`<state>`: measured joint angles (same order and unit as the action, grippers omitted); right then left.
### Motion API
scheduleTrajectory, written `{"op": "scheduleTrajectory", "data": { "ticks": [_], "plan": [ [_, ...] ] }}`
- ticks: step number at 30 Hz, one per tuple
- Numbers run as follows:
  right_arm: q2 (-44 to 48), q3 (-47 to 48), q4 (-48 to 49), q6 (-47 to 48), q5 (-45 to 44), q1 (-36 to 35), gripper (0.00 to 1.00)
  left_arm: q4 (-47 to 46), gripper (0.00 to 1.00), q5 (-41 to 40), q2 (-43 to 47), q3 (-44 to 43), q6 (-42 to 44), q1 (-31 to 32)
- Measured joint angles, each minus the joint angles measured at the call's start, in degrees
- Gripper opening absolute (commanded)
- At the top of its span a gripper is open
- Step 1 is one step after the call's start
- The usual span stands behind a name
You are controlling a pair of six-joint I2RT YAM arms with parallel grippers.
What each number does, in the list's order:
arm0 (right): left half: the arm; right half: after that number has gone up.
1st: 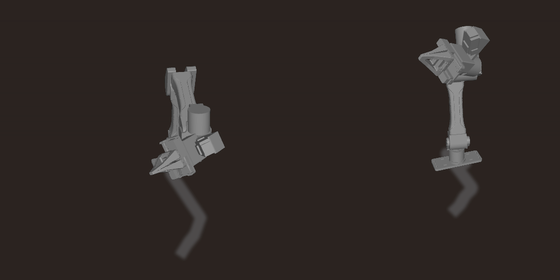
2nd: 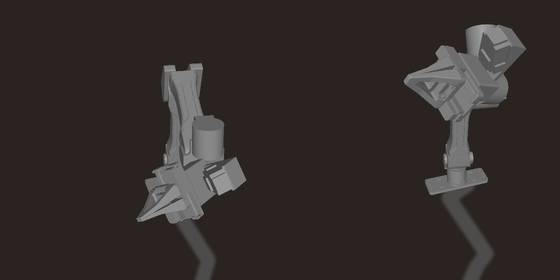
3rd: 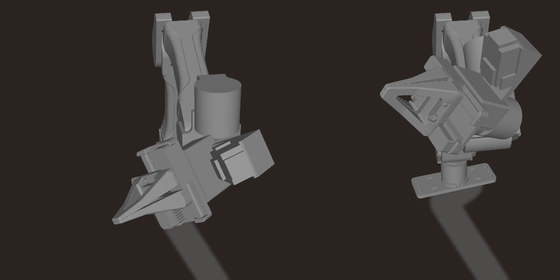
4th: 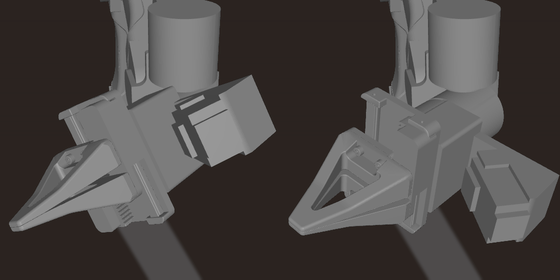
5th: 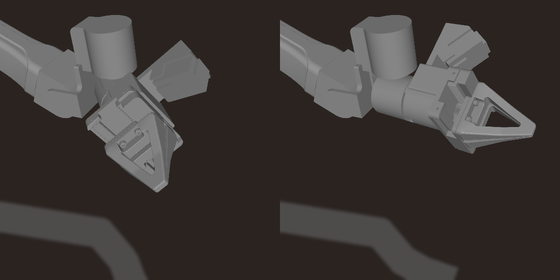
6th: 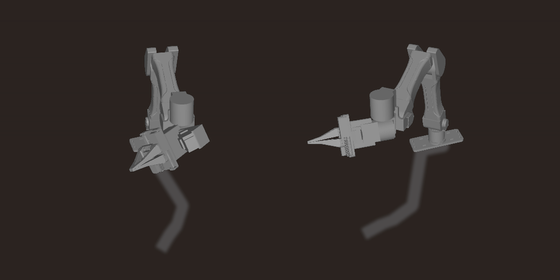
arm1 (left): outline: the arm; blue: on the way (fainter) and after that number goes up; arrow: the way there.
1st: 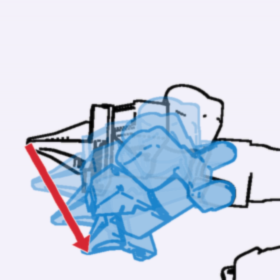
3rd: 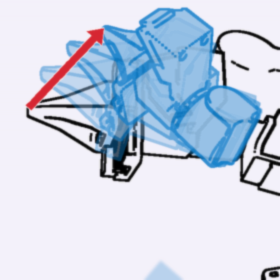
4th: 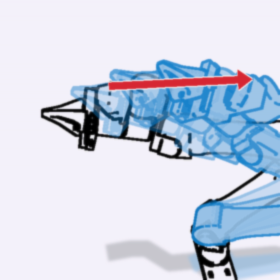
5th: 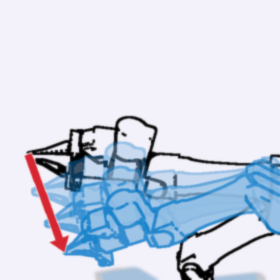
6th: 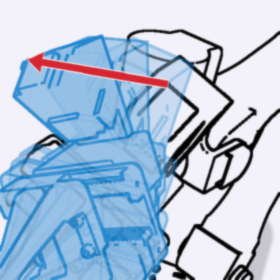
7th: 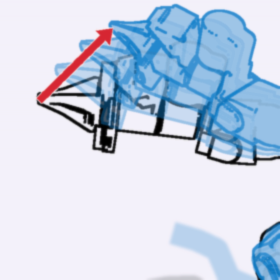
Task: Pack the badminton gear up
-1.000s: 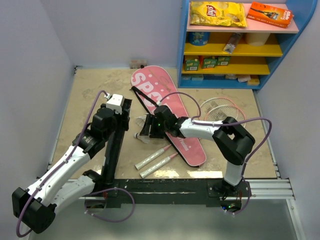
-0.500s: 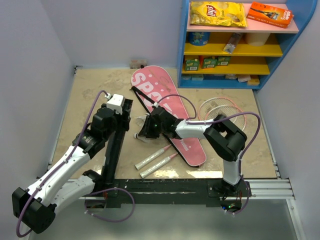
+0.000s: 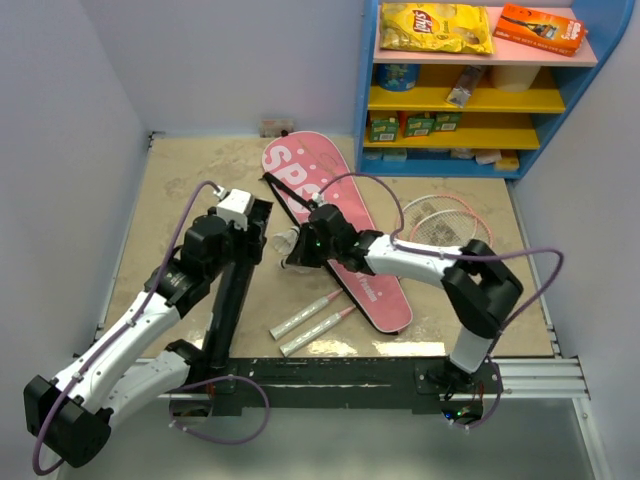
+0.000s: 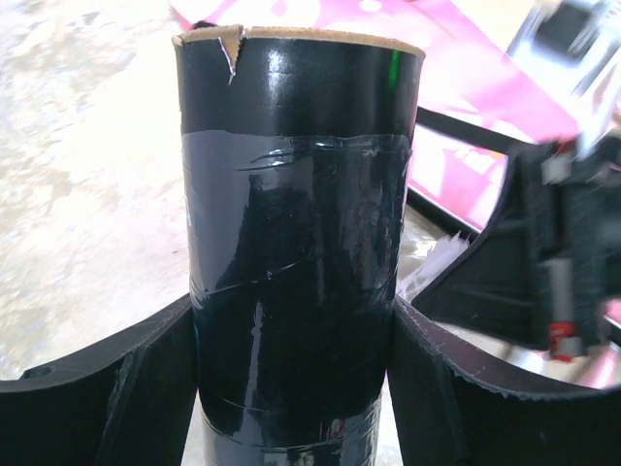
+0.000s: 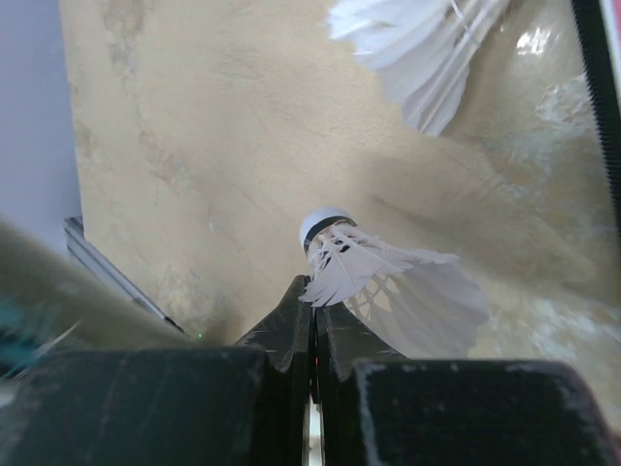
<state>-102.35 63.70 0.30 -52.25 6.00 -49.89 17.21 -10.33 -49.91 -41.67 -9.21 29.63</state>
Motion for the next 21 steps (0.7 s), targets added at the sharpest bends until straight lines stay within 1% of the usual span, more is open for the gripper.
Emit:
{"op": "scheduleTrajectory", "data": {
  "ticks": [4, 8, 11, 15, 18, 21],
  "plan": [
    [9.35, 0.44, -6.45, 5.07, -2.43, 0.02, 0.00, -0.39, 0.20, 5.27, 0.57, 0.00, 0.85, 0.00],
    [18.67, 1.14, -13.66, 10.01, -6.10, 0.02, 0.00, -1.14, 0.20, 12.22, 1.49, 0.07, 1.73, 0.00],
    [25.59, 2.27, -21.00, 14.03, -10.36, 0.02, 0.00, -2.86, 0.20, 18.88, 1.88, 0.17, 2.56, 0.02],
    [32.54, 4.81, -30.58, 18.40, -16.17, 0.02, 0.00, -4.76, 0.20, 26.88, 2.32, 0.37, 3.02, 0.33],
    [37.44, 7.30, -37.16, 21.33, -19.54, 0.02, 0.00, -6.40, 0.20, 32.65, 2.12, 0.37, 3.89, 1.62],
    [40.72, 9.99, -41.86, 23.50, -21.07, 0.07, 0.00, -7.15, 0.20, 36.52, 1.14, 0.37, 5.40, 4.90]
  ]
}}
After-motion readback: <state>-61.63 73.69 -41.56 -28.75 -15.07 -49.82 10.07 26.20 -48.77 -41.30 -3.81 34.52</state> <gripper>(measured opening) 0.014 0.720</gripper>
